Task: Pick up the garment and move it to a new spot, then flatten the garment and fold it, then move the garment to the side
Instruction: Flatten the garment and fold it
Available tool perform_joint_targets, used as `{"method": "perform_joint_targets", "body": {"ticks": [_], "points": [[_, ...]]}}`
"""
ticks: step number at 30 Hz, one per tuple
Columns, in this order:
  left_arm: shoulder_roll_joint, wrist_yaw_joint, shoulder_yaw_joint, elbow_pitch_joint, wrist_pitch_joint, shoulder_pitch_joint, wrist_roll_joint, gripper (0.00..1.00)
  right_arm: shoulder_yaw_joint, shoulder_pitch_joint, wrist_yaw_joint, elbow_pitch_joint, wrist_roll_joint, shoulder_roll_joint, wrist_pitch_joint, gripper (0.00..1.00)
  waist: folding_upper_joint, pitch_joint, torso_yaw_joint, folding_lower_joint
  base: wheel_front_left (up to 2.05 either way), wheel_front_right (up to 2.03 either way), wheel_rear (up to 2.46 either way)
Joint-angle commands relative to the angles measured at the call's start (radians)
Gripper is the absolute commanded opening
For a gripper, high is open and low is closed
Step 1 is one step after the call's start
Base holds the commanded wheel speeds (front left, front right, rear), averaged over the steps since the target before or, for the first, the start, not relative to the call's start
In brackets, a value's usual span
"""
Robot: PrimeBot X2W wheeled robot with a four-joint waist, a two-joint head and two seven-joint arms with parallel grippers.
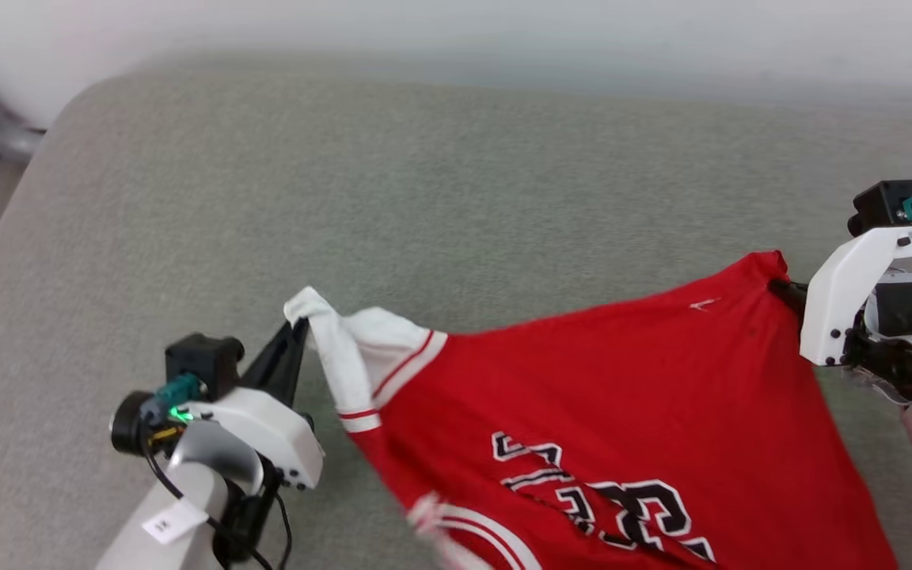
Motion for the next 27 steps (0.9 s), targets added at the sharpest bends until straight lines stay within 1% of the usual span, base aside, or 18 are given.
{"method": "perform_joint_targets", "body": {"ticks": [1,6,9,12,18,22,23,27], "points": [[0.011,-0.006,0.008,0.003,0.003,-0.031,0.002,0.0,-0.012,-0.01,-0.001,0.015,-0.007,0.009,-0.02,0.0,-0.0001,-0.04,-0.045,-0.0001,0.0,0.0,0.0],[0.042,-0.018,0.024,0.039,0.026,-0.128,0.0,0.0,-0.027,-0.027,-0.001,0.044,-0.046,0.034,-0.085,0.0,-0.0001,-0.076,-0.1,-0.0001,0.0,0.0,0.0],[0.058,-0.029,0.04,0.08,0.047,-0.204,-0.007,0.0,-0.038,-0.058,-0.001,0.066,-0.069,0.052,-0.12,0.0,-0.0001,-0.084,-0.13,-0.0001,0.0,0.0,0.0],[0.073,-0.028,0.059,0.132,0.071,-0.29,-0.017,0.0,-0.052,-0.11,-0.001,0.089,-0.102,0.069,-0.158,0.0,-0.0001,-0.084,-0.155,-0.0001,0.0,0.0,0.0],[0.105,-0.035,0.082,0.248,0.08,-0.508,0.002,0.0,-0.089,-0.26,-0.002,0.119,-0.179,0.084,-0.242,0.0,-0.0001,-0.051,-0.177,-0.0001,0.0,0.0,0.0],[0.127,-0.022,0.089,0.314,0.065,-0.67,0.031,0.0,-0.127,-0.398,-0.002,0.132,-0.253,0.089,-0.312,0.0,-0.0001,-0.012,-0.185,-0.0001,0.0,0.0,0.0],[0.127,-0.022,0.089,0.314,0.065,-0.67,0.031,0.0,-0.127,-0.398,-0.002,0.132,-0.253,0.089,-0.312,0.0,-0.0001,-0.012,-0.185,-0.0001,0.0,0.0,0.0],[0.153,-0.013,0.088,0.359,0.044,-0.829,0.066,0.0,-0.168,-0.54,-0.002,0.137,-0.316,0.092,-0.378,0.0,-0.0001,0.04,-0.192,-0.0001,0.0,0.0,0.0]]}}
